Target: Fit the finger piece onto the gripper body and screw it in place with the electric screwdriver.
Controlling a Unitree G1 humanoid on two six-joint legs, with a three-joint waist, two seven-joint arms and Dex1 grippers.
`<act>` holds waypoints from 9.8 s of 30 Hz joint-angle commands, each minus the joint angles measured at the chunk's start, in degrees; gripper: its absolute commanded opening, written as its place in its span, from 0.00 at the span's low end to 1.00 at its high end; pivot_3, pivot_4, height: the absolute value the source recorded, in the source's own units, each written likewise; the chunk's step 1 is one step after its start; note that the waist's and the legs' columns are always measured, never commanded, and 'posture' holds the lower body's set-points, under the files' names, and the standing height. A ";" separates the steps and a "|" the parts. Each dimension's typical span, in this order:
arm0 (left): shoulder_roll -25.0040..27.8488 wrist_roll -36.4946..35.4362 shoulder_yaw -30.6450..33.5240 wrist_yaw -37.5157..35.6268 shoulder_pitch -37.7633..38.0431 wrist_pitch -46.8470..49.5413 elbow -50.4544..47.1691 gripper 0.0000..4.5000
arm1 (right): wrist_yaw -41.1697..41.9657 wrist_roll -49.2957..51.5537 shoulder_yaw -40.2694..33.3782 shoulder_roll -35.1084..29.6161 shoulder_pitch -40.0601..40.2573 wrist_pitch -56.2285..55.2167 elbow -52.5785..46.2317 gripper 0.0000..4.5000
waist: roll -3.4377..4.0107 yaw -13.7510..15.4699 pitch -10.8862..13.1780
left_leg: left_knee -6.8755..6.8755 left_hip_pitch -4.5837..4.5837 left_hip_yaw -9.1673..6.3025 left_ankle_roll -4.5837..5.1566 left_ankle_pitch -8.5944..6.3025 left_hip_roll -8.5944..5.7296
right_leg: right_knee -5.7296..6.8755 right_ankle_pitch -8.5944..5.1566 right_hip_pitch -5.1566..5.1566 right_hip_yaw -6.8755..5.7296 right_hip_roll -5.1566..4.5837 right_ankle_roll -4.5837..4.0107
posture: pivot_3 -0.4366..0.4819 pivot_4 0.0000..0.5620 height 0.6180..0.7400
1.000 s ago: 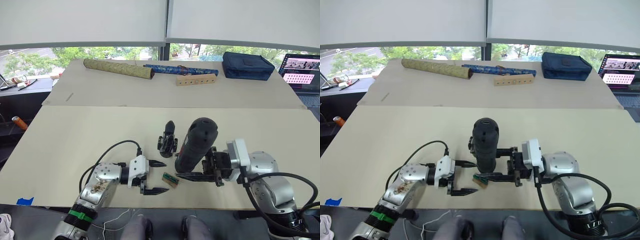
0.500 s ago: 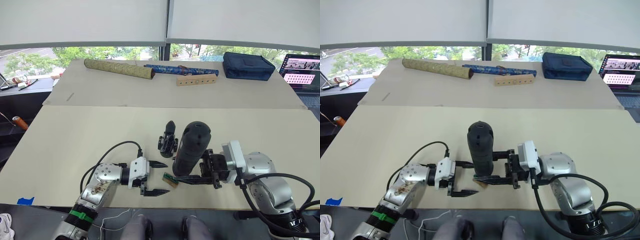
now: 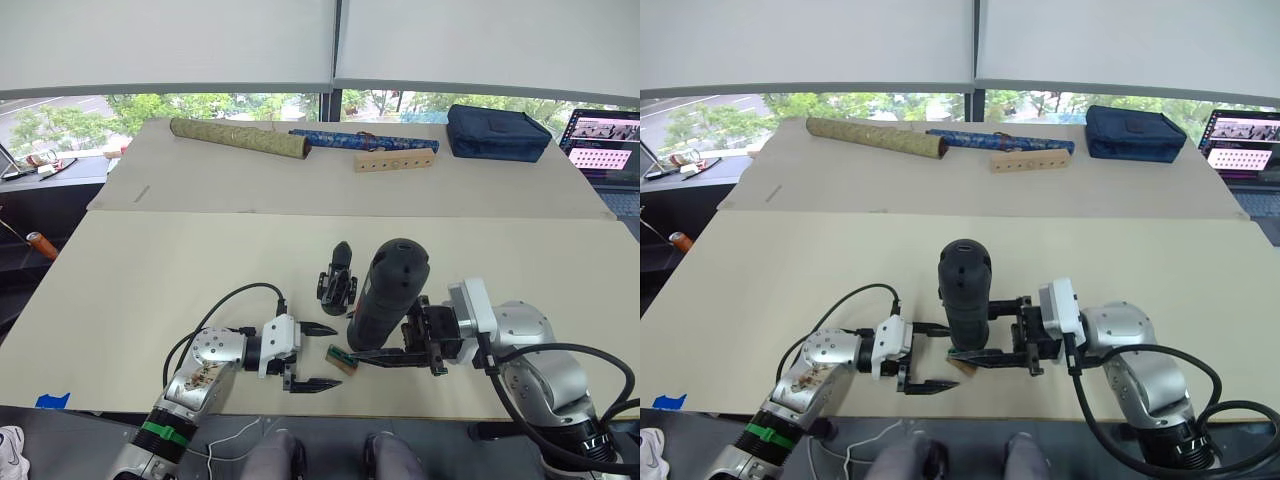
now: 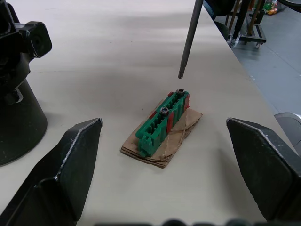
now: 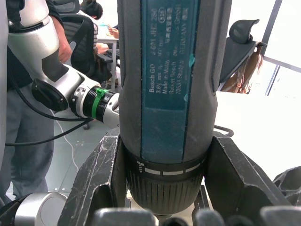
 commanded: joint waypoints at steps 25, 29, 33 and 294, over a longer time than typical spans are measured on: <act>0.79 1.22 -1.87 0.04 1.34 1.17 2.43 1.00 | -1.06 0.22 1.17 -0.24 -1.07 -0.68 -0.31 0.42 | 0.01 -0.06 -0.01 | 0.00 0.03 0.00 0.00 0.00 0.01 | 0.03 0.00 0.00 0.00 0.00 -0.01 | 0.48 0.27 0.95; 0.89 1.22 -1.82 0.04 1.31 1.17 2.40 1.00 | -1.04 0.25 1.23 -0.19 -0.97 -0.83 -0.34 0.42 | 0.01 -0.08 -0.01 | 0.00 0.03 0.00 0.00 0.00 0.02 | 0.03 0.00 -0.01 0.00 0.00 -0.01 | 0.48 0.27 0.95; 0.94 1.20 -1.80 0.07 1.37 1.23 2.33 1.00 | -1.16 0.60 1.01 -0.13 -0.92 -0.78 -0.54 0.42 | 0.01 -0.10 -0.01 | 0.00 0.03 0.00 0.00 0.00 0.02 | 0.04 0.00 -0.01 0.00 0.00 -0.01 | 0.48 0.27 0.95; -5.53 -0.84 7.09 -0.35 -19.93 -1.76 23.71 1.00 | -4.27 -2.91 3.35 7.43 -32.42 12.17 21.99 0.42 | -0.04 -1.03 0.05 | -0.01 -0.27 0.05 -0.17 0.10 0.10 | 0.39 0.03 -0.23 -0.58 0.02 -0.02 | 0.48 0.27 0.95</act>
